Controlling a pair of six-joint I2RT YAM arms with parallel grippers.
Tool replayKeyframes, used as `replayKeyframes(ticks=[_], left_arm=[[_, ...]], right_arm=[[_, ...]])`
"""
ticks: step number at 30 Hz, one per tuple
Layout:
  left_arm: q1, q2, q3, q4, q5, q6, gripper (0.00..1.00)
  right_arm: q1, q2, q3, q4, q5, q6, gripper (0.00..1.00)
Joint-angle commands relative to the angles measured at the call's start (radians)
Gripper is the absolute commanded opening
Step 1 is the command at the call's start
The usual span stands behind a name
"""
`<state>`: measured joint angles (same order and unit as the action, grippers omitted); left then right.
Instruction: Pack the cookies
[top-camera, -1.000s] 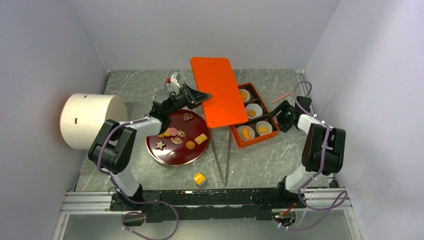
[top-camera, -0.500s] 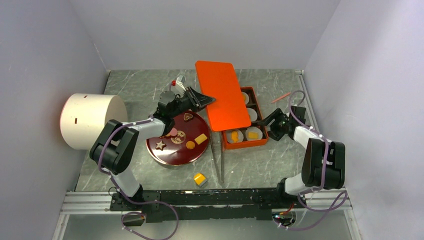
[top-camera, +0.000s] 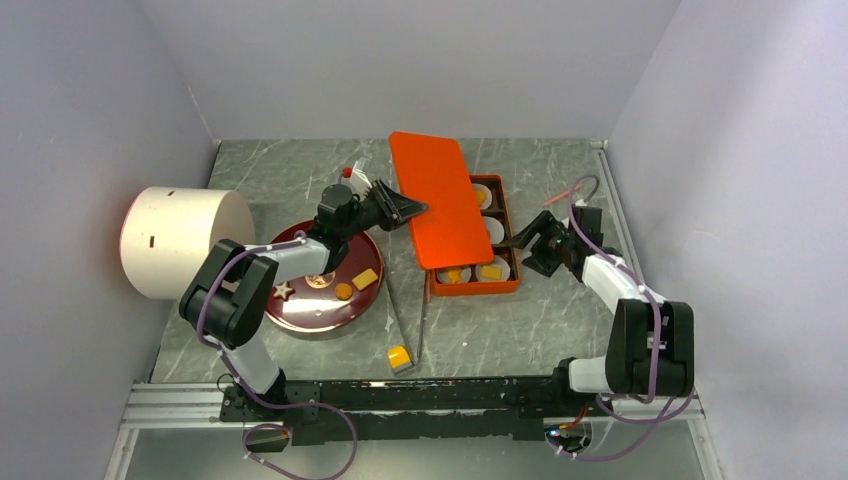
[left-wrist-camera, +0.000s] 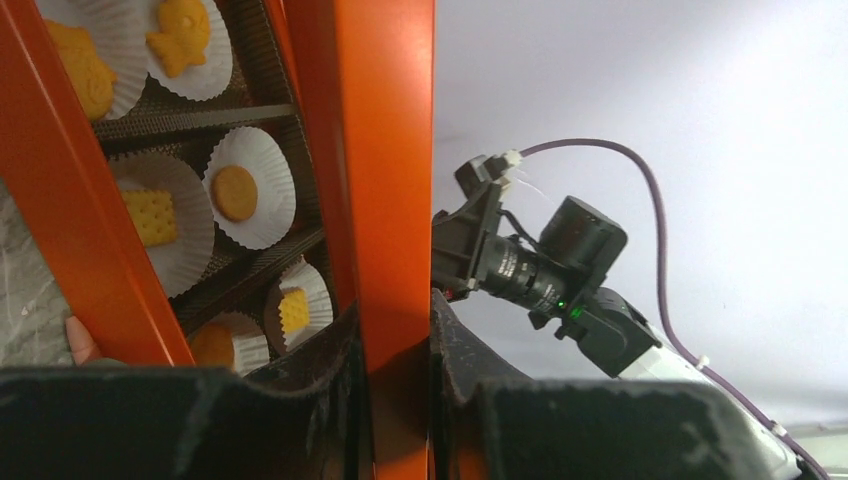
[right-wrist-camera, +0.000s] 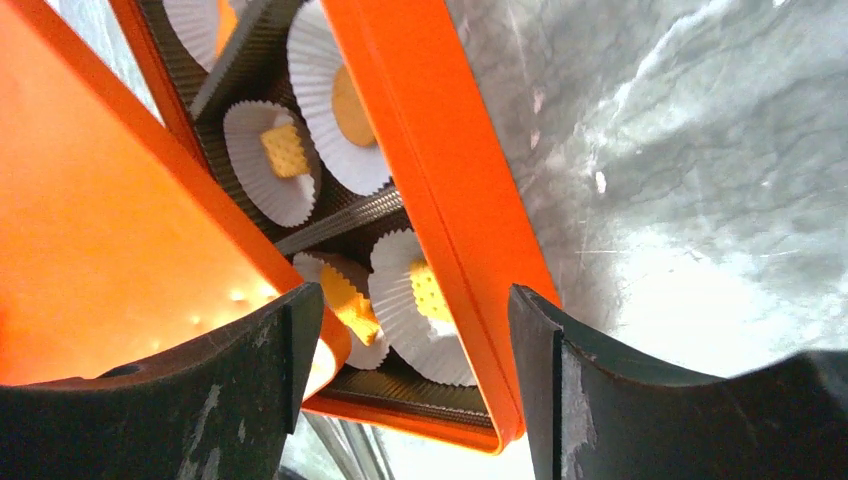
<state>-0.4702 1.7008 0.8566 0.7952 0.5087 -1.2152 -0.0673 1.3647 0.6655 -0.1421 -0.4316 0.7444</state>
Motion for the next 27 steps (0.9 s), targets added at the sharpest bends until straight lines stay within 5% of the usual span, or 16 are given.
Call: replayKeyframes(ticks=[1, 7, 27], left_arm=[[0.001, -0.033, 0.007, 0.074, -0.005, 0.02, 0.05], [-0.016, -0.002, 0.018, 0.115, 0.004, -0.007, 0.05], [-0.12, 0.208, 0.112, 0.418, 0.019, -0.234, 0.05]], right_arm=[[-0.022, -0.085, 0.076, -0.071, 0.126, -0.059, 0.73], [-0.046, -0.126, 0.14, -0.138, 0.221, -0.104, 0.74], [-0.069, -0.058, 0.222, -0.068, 0.066, -0.105, 0.76]])
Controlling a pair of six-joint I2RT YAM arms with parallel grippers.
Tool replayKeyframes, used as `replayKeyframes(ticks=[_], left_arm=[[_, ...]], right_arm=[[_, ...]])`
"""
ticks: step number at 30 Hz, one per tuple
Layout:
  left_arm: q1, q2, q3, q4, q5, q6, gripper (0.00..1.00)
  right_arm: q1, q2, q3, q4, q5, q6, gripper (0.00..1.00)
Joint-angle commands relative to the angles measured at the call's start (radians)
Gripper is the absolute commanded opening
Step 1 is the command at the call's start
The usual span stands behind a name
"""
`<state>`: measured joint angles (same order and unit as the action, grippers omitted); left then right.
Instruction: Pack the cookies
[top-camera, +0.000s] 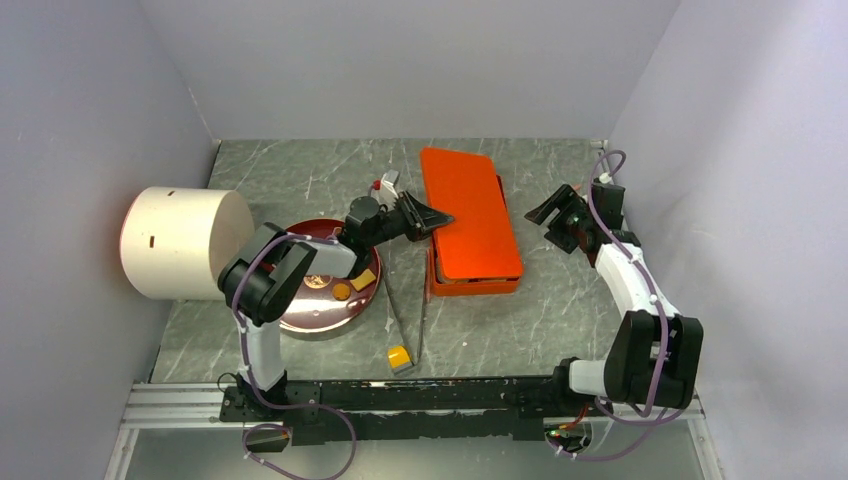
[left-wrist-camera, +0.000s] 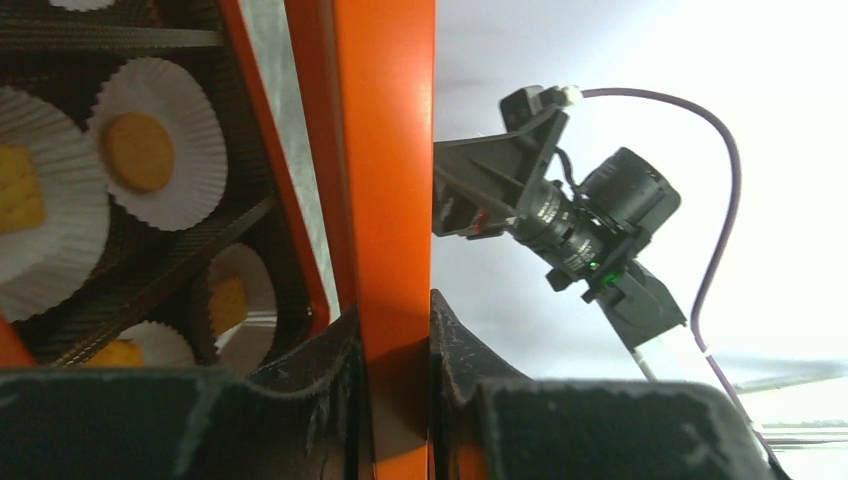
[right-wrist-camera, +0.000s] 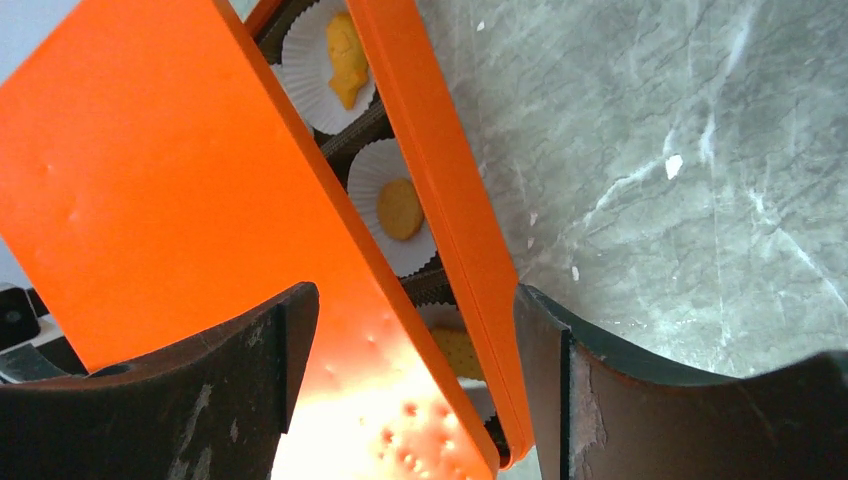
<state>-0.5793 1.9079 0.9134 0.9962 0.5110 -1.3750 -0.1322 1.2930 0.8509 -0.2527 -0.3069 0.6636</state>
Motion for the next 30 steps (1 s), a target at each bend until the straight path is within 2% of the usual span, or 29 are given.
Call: replayKeyframes(ticks=[1, 8, 22, 27, 30], left_arm=[[-0.013, 0.003, 0.06, 0.209, 0.017, -0.066, 0.05], [-0.03, 0.044, 0.095, 0.145, 0.01, -0.029, 0.05], [-0.032, 0.08, 0.046, 0.065, 0.012, 0.03, 0.05], [-0.033, 0.082, 0.049, 0.012, 0.007, 0.056, 0.14], [-0.027, 0.081, 0.043, -0.015, -0.005, 0.068, 0.23]], right_arm=[[-0.004, 0.017, 0.035, 0.045, -0.062, -0.027, 0.75], [-0.004, 0.06, 0.032, 0.057, -0.082, -0.033, 0.75], [-0.003, 0.154, -0.02, 0.104, -0.173, -0.025, 0.75], [0.005, 0.205, -0.028, 0.112, -0.224, -0.033, 0.75], [0.019, 0.218, -0.026, 0.116, -0.238, -0.039, 0.74]])
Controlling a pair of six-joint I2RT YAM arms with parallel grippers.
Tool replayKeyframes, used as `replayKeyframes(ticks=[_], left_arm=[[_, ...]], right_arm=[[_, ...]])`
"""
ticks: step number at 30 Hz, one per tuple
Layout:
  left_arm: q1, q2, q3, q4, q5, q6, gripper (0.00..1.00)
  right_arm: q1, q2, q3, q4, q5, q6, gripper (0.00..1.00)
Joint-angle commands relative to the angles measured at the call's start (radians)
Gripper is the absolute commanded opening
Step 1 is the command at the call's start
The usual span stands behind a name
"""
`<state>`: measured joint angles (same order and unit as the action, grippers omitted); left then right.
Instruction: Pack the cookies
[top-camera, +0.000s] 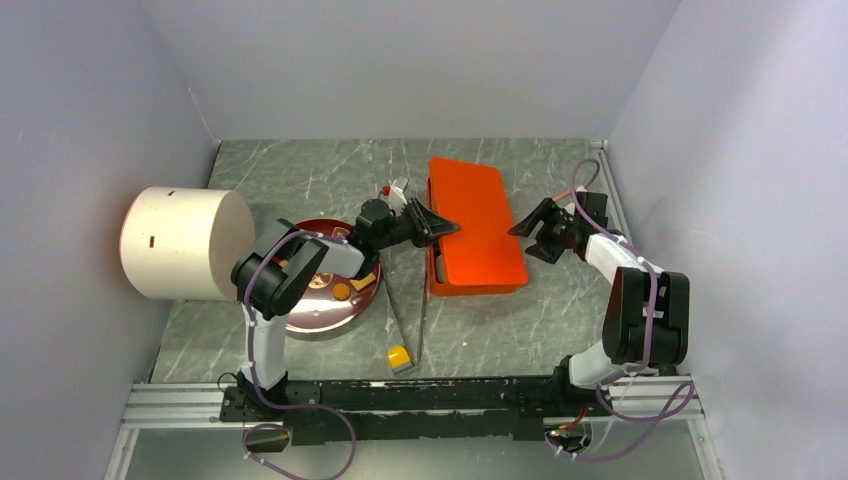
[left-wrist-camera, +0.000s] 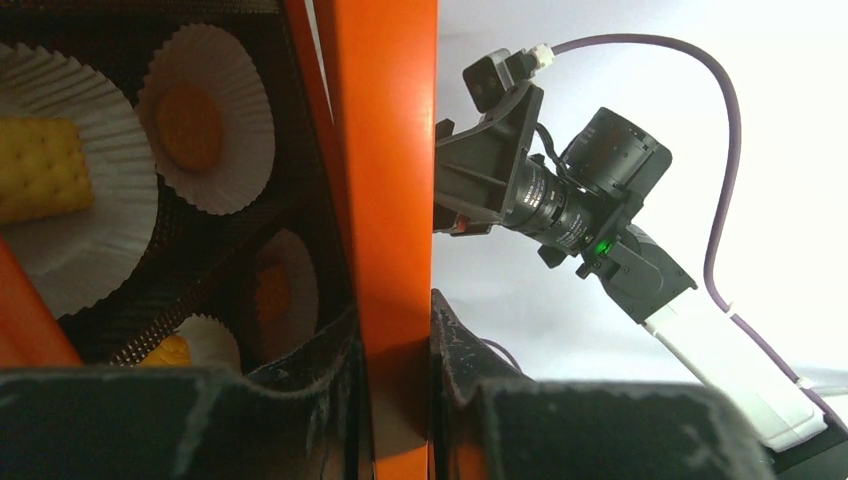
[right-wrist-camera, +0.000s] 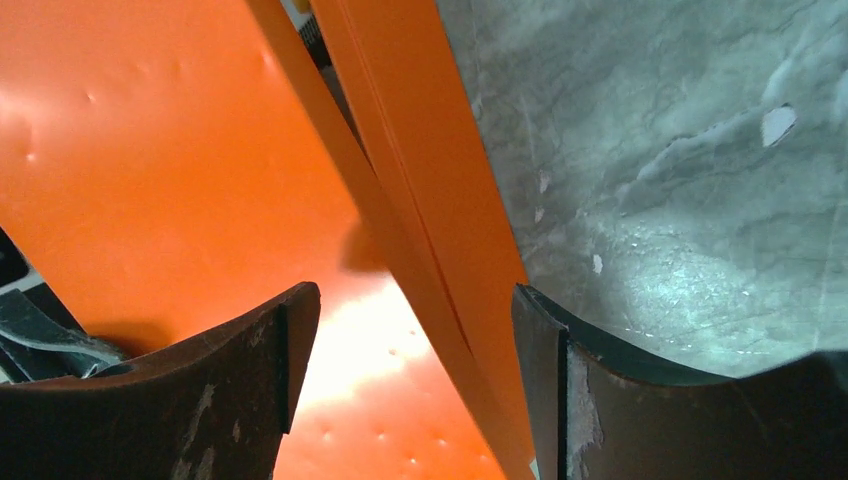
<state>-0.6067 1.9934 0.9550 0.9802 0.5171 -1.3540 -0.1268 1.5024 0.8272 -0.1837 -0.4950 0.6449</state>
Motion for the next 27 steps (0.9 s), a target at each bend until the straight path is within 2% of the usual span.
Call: replayKeyframes(ticks=[1, 8, 24, 27], left_arm=[[0.002, -0.004, 0.001, -0.01, -0.014, 0.05, 0.25], [0.018, -0.032, 0.011, -0.133, -0.052, 0.102, 0.38], [0.042, -0.078, 0.095, -0.392, -0.126, 0.213, 0.47], [0.042, -0.098, 0.117, -0.48, -0.157, 0.263, 0.52]], right_arm=[[0.017, 0.012, -0.001, 0.047, -0.053, -0.02, 0.74], [0.022, 0.027, 0.009, 0.056, -0.073, -0.015, 0.71], [0.045, 0.095, 0.139, 0.03, -0.051, 0.003, 0.7], [0.048, 0.111, 0.17, 0.019, -0.039, -0.001, 0.7]])
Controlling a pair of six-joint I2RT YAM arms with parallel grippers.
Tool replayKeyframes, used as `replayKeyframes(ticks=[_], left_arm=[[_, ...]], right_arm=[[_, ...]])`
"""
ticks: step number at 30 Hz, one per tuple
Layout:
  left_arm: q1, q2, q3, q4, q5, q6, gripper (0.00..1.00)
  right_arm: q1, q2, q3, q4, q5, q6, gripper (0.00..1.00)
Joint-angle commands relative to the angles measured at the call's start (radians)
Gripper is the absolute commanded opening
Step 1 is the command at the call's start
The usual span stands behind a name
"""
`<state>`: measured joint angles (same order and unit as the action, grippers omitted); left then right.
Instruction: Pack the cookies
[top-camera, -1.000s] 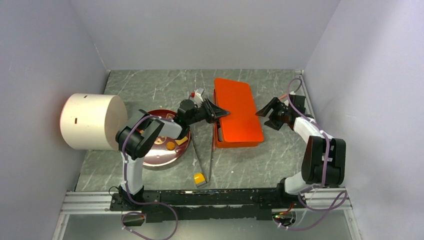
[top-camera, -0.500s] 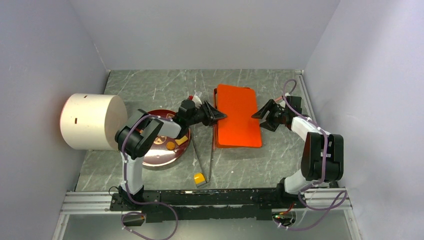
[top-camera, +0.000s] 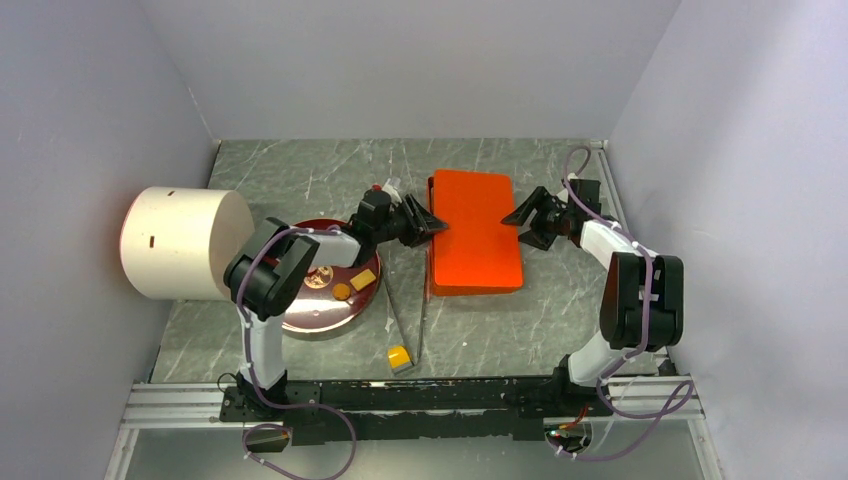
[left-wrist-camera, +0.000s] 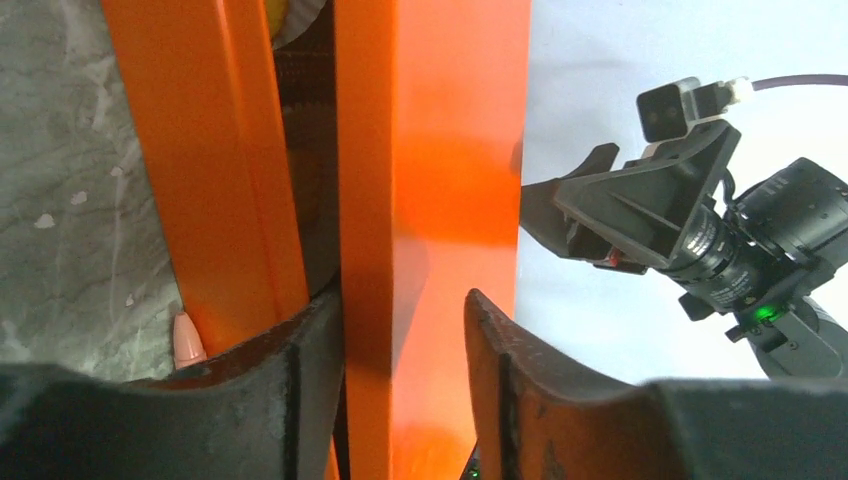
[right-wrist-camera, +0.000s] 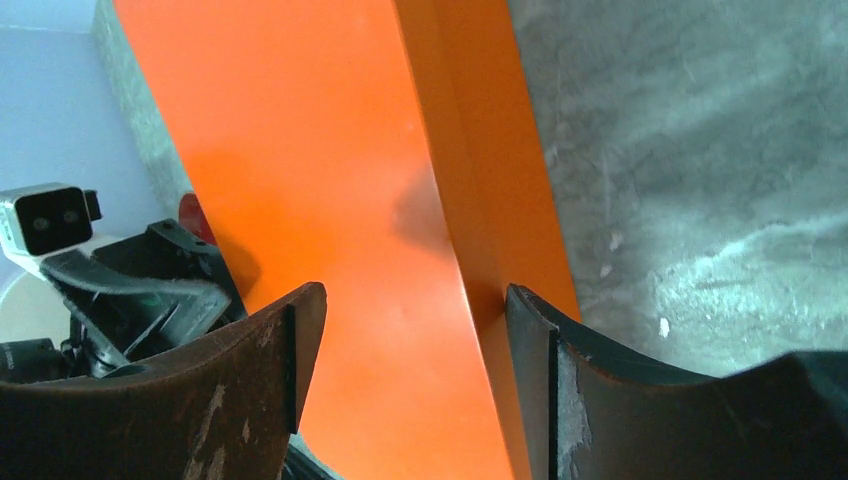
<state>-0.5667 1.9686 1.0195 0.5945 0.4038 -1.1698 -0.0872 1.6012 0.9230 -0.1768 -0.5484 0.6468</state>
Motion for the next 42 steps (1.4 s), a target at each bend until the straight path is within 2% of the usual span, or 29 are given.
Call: replayKeyframes(ticks=[1, 3, 8, 14, 20, 31, 42], left_arm=[[0.002, -0.082, 0.061, -0.144, -0.067, 0.099, 0.61], [0.002, -0.101, 0.072, -0.21, -0.103, 0.136, 0.72], [0.001, -0.143, 0.09, -0.316, -0.172, 0.219, 0.74], [0.001, -0.167, 0.089, -0.389, -0.213, 0.29, 0.73], [-0.004, -0.122, 0.113, -0.348, -0.123, 0.266, 0.71], [-0.024, -0.08, 0.12, -0.301, -0.066, 0.236, 0.58], [-0.025, -0.077, 0.131, -0.37, -0.112, 0.3, 0.58]], right_arm=[[0.01, 0.018, 0.084, 0.008, 0.018, -0.005, 0.7], [0.016, 0.032, 0.103, -0.001, 0.024, -0.011, 0.7], [0.033, 0.05, 0.127, -0.03, 0.051, -0.033, 0.7], [0.051, 0.06, 0.135, -0.046, 0.073, -0.055, 0.7], [0.079, 0.065, 0.171, -0.075, 0.11, -0.087, 0.7], [0.135, 0.076, 0.216, -0.107, 0.154, -0.105, 0.7], [0.135, 0.092, 0.228, -0.11, 0.215, -0.129, 0.7]])
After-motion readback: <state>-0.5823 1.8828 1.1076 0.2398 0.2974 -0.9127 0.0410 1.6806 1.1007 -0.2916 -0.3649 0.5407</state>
